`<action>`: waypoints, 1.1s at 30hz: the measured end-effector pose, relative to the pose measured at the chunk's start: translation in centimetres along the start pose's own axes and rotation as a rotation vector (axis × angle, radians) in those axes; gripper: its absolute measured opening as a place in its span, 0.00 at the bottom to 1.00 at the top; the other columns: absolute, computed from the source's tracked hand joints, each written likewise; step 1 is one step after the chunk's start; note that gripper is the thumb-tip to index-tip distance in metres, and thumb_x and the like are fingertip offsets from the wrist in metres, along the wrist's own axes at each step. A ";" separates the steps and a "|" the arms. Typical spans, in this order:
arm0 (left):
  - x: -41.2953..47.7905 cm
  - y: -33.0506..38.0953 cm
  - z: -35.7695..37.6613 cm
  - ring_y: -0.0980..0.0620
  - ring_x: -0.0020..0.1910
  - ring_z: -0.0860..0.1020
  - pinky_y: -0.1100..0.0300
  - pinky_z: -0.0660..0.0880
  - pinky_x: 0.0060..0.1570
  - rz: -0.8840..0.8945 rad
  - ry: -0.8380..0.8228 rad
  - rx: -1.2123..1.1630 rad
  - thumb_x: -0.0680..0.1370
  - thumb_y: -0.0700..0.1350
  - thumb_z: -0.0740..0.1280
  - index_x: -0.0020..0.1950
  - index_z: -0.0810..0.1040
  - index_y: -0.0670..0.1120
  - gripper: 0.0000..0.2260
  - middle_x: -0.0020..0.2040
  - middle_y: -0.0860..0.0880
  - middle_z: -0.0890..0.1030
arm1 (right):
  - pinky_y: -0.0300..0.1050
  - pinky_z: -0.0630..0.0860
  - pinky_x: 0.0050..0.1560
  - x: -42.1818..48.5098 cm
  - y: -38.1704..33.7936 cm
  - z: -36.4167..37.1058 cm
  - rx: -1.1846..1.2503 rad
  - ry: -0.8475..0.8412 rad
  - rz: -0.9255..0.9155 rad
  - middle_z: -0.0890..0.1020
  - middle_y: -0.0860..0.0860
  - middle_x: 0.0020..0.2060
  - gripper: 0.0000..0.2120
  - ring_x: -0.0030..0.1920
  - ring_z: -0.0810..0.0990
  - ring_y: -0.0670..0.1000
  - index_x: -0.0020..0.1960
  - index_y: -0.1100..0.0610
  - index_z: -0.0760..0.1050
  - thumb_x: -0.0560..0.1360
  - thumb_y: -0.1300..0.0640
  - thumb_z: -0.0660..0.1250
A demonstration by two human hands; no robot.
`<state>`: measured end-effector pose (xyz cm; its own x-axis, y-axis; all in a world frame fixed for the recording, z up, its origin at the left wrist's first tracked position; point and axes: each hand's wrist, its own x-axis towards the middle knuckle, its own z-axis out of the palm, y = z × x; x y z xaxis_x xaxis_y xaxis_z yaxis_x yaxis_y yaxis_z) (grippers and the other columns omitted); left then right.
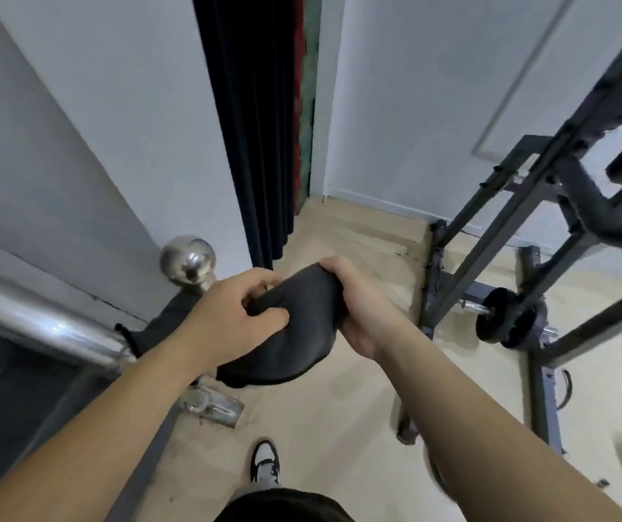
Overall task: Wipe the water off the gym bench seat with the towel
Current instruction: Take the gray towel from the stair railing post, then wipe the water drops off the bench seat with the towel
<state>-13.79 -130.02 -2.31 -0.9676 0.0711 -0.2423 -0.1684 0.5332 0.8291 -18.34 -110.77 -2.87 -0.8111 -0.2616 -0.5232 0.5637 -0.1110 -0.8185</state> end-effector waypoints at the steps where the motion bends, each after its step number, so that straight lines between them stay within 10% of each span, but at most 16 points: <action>1: 0.1 1.3 2.5 0.48 0.46 0.83 0.46 0.82 0.48 -0.027 -0.096 -0.017 0.72 0.51 0.73 0.52 0.82 0.53 0.10 0.44 0.51 0.84 | 0.57 0.79 0.62 -1.5 0.3 -2.7 -0.010 0.049 -0.014 0.86 0.59 0.47 0.11 0.53 0.85 0.57 0.49 0.59 0.80 0.79 0.51 0.66; 12: -2.8 15.2 35.3 0.49 0.49 0.86 0.60 0.79 0.42 -0.032 -0.894 -0.016 0.72 0.46 0.79 0.55 0.83 0.47 0.13 0.49 0.48 0.88 | 0.58 0.78 0.61 -25.3 10.8 -34.9 -0.068 0.690 -0.014 0.83 0.57 0.54 0.20 0.57 0.82 0.57 0.55 0.54 0.78 0.80 0.37 0.63; 16: -5.7 20.0 46.0 0.31 0.57 0.80 0.44 0.73 0.50 -0.035 -1.102 0.032 0.65 0.52 0.83 0.56 0.82 0.48 0.23 0.55 0.38 0.85 | 0.51 0.77 0.53 -35.0 15.6 -41.9 0.132 0.974 0.008 0.82 0.52 0.55 0.17 0.55 0.80 0.53 0.56 0.52 0.77 0.82 0.39 0.61; 21: -9.1 26.7 56.4 0.40 0.58 0.84 0.41 0.78 0.62 -0.122 -1.276 -0.130 0.68 0.42 0.81 0.61 0.83 0.43 0.22 0.59 0.39 0.85 | 0.54 0.79 0.55 -43.2 19.4 -48.0 0.428 1.256 0.035 0.83 0.54 0.56 0.19 0.57 0.81 0.56 0.55 0.54 0.77 0.81 0.39 0.61; 33: -10.3 42.1 73.6 0.40 0.55 0.84 0.43 0.78 0.59 -0.190 -1.459 -0.141 0.77 0.44 0.73 0.61 0.81 0.43 0.14 0.56 0.39 0.86 | 0.57 0.83 0.60 -49.8 19.2 -61.1 0.821 1.305 -0.055 0.85 0.56 0.59 0.17 0.59 0.84 0.57 0.60 0.55 0.81 0.82 0.43 0.63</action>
<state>2.96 -46.31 -1.98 0.0970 0.8224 -0.5605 -0.3673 0.5530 0.7479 23.36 -41.30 -7.03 -0.1540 0.7043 -0.6930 0.1027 -0.6862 -0.7201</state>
